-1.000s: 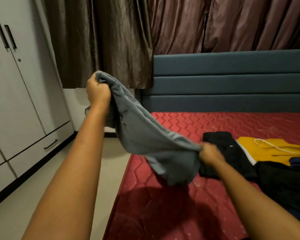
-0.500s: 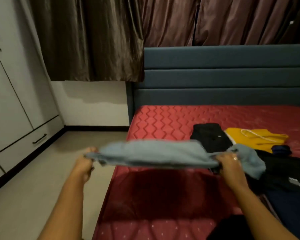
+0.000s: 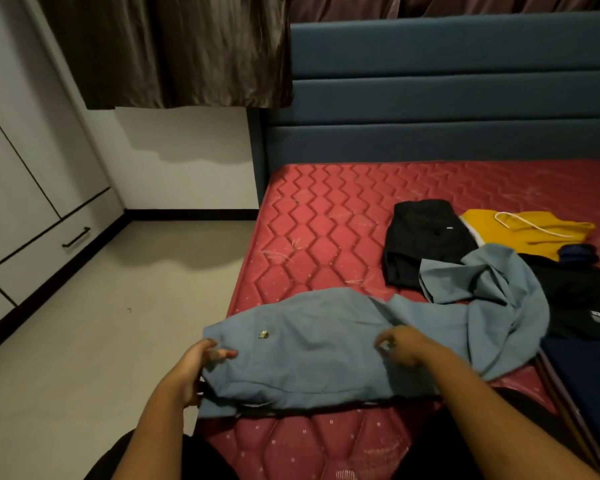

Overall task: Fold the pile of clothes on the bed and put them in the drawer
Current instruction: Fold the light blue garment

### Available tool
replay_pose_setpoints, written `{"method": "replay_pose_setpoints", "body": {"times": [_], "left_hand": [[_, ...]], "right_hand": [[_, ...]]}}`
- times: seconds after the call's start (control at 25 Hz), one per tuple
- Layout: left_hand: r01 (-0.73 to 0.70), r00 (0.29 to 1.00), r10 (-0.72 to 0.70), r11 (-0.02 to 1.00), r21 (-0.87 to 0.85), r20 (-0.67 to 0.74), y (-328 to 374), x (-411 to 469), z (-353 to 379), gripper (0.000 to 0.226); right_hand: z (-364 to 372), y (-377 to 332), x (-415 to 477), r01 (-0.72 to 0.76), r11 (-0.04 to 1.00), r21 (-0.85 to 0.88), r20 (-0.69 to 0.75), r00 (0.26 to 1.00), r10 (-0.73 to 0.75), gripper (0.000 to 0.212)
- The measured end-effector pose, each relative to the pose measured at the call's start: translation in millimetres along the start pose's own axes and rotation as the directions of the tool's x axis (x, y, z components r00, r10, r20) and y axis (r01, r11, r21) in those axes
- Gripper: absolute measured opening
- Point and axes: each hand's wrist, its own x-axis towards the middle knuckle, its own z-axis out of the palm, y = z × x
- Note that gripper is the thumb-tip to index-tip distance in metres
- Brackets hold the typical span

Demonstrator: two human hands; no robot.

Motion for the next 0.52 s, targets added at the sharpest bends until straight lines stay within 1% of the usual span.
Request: {"method": "replay_pose_setpoints", "body": {"times": [0.04,0.08,0.12,0.16,0.2,0.28,0.32,0.36,0.4,0.44,0.48,0.52], "left_hand": [[-0.019,1.000,0.019,1.000,0.010,0.014,0.7,5.4,4.2,0.033],[-0.062,0.998,0.062,0.998,0.017,-0.017,0.3,10.2,8.1,0.021],[-0.124,0.992,0.125,0.992,0.029,-0.030,-2.7,16.8,9.2,0.019],[-0.187,0.981,0.189,0.981,0.045,-0.044,-4.6,18.6,9.3,0.026],[-0.254,0.965,0.256,0.966,0.043,-0.047,-4.7,18.9,6.3,0.030],[-0.384,0.919,0.388,0.921,0.062,-0.073,-1.8,14.9,-7.8,0.029],[-0.416,0.902,0.424,0.904,0.098,-0.085,-0.3,13.2,-17.7,0.030],[-0.422,0.892,0.442,0.890,0.171,-0.093,-0.5,16.0,-29.0,0.033],[-0.380,0.902,0.421,0.878,0.292,-0.093,-2.8,17.7,-38.4,0.039],[-0.284,0.920,0.376,0.835,0.472,-0.111,-7.4,20.8,-44.4,0.044],[-0.142,0.932,0.326,0.734,0.664,-0.161,-11.8,20.7,-44.5,0.046],[-0.022,0.913,0.337,0.604,0.797,-0.230,-16.2,22.0,-39.8,0.045]], "right_hand": [[14.7,-11.7,1.4,0.068,0.997,-0.029,0.013,0.998,-0.068,0.049],[27.9,-21.4,2.1,0.096,0.993,-0.063,0.031,0.995,-0.094,0.062],[38.0,-30.8,2.4,0.101,0.991,-0.089,0.043,0.994,-0.098,0.073],[45.8,-40.0,2.1,0.107,0.988,-0.112,0.041,0.994,-0.103,0.080],[52.0,-49.6,0.3,0.127,0.984,-0.127,0.030,0.992,-0.125,0.083],[60.4,-67.3,-0.3,0.174,0.973,-0.153,0.016,0.985,-0.174,0.082],[63.6,-74.0,1.2,0.190,0.970,-0.154,0.019,0.982,-0.189,0.080],[66.8,-79.5,3.2,0.202,0.967,-0.154,0.027,0.979,-0.201,0.079],[70.0,-83.0,4.7,0.213,0.965,-0.153,0.036,0.977,-0.209,0.079],[71.5,-85.8,5.3,0.223,0.962,-0.155,0.055,0.975,-0.217,0.079],[72.3,-85.8,7.0,0.236,0.960,-0.150,0.068,0.971,-0.228,0.078],[70.2,-83.1,8.8,0.247,0.960,-0.132,0.068,0.968,-0.240,0.078]]}}
